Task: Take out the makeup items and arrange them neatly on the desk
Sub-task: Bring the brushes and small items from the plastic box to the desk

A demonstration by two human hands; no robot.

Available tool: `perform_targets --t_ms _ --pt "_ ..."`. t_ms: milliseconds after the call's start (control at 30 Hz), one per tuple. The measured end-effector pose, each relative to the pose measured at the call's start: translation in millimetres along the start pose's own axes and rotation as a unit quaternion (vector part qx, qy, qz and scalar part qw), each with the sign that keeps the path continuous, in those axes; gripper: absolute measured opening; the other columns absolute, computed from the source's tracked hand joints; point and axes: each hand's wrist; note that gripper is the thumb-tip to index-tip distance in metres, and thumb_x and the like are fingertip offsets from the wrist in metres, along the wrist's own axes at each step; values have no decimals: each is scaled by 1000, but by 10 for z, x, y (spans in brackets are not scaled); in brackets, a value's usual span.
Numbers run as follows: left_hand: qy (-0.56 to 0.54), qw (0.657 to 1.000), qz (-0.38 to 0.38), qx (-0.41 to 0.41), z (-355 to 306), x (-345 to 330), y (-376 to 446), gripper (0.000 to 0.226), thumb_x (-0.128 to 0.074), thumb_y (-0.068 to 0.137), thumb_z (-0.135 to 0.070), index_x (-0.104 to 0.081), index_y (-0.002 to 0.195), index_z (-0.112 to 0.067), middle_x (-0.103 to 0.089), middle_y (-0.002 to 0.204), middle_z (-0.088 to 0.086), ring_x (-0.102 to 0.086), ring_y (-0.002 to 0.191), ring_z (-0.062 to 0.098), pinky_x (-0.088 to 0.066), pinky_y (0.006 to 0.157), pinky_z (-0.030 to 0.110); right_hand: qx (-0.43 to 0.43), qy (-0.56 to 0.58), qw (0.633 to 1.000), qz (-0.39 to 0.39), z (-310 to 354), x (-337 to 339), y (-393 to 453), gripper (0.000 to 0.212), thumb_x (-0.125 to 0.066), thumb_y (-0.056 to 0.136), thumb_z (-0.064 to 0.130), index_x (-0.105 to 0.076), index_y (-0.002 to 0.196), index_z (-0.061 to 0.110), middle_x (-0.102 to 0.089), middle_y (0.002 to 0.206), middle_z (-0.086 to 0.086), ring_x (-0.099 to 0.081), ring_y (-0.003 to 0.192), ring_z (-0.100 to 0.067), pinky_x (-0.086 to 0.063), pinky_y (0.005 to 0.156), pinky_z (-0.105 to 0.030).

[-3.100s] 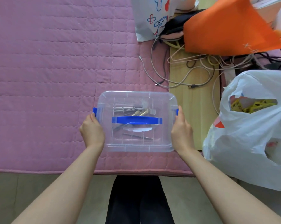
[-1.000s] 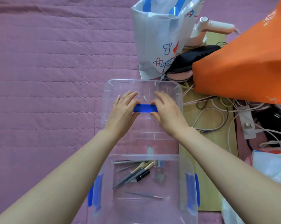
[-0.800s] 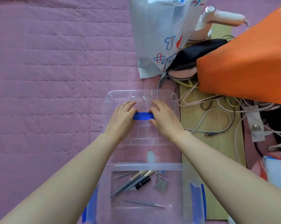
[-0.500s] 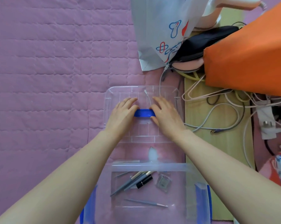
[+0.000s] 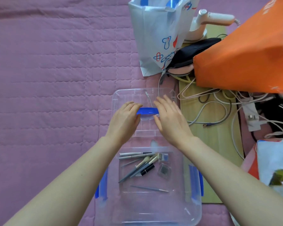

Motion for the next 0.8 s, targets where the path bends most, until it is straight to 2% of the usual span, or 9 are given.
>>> perform_targets --t_ms 200,333,400,467,533,667,800 --pt "-4 997 -64 -33 -274 218 -543 30 -63 85 -4 -63 115 -4 -68 101 6 -60 102 29 -53 75 39 20 -7 999 -27 177 217 -570 48 -62 88 17 -51 132 1 -51 138 -14 -38 137 -32 -37 109 -49" --pt "-2 996 -82 -46 -423 251 -939 24 -57 88 -9 -65 110 -6 -68 94 3 -59 91 26 -51 67 34 24 -5 999 -27 275 268 -993 46 -65 86 17 -54 128 1 -55 133 -14 -42 134 -31 -40 107 -44" --pt "1 996 -77 -48 -458 204 -1131 24 -52 88 -12 -66 107 -7 -68 92 2 -58 88 24 -48 68 31 18 4 1000 -14 326 230 -1213 43 -64 87 17 -55 127 2 -56 132 -12 -43 134 -30 -42 105 -42" --pt "-2 997 -60 -43 -471 122 -1303 26 -48 88 -15 -67 104 -8 -68 90 2 -58 87 25 -47 71 32 7 13 1000 -2 357 148 -1418 41 -63 87 17 -56 125 3 -58 128 -10 -46 131 -30 -46 99 -41" --pt "-11 999 -33 -22 -476 28 -1448 25 -47 87 -15 -67 100 -9 -67 87 1 -58 85 26 -50 66 36 0 23 1000 14 371 48 -1593 39 -63 87 16 -58 123 3 -61 123 -10 -50 127 -30 -48 96 -41" --pt "-13 998 45 29 -474 -187 -1664 13 -64 81 -3 -67 91 -9 -65 87 3 -59 86 29 -51 56 40 -28 43 997 61 381 -158 -1839 39 -69 82 12 -58 118 4 -61 114 -11 -56 114 -32 -52 92 -41" --pt "0 992 107 65 -449 -402 -1670 7 -59 86 -5 -66 89 -7 -64 87 6 -58 87 32 -49 53 44 -105 64 977 172 345 -405 -1887 34 -50 95 17 -47 127 6 -51 124 -9 -44 119 -27 -45 93 -35"
Point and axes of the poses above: each hand's wrist, its own y-axis towards the middle knuckle, its own x-axis out of the back of the hand, z = x × y
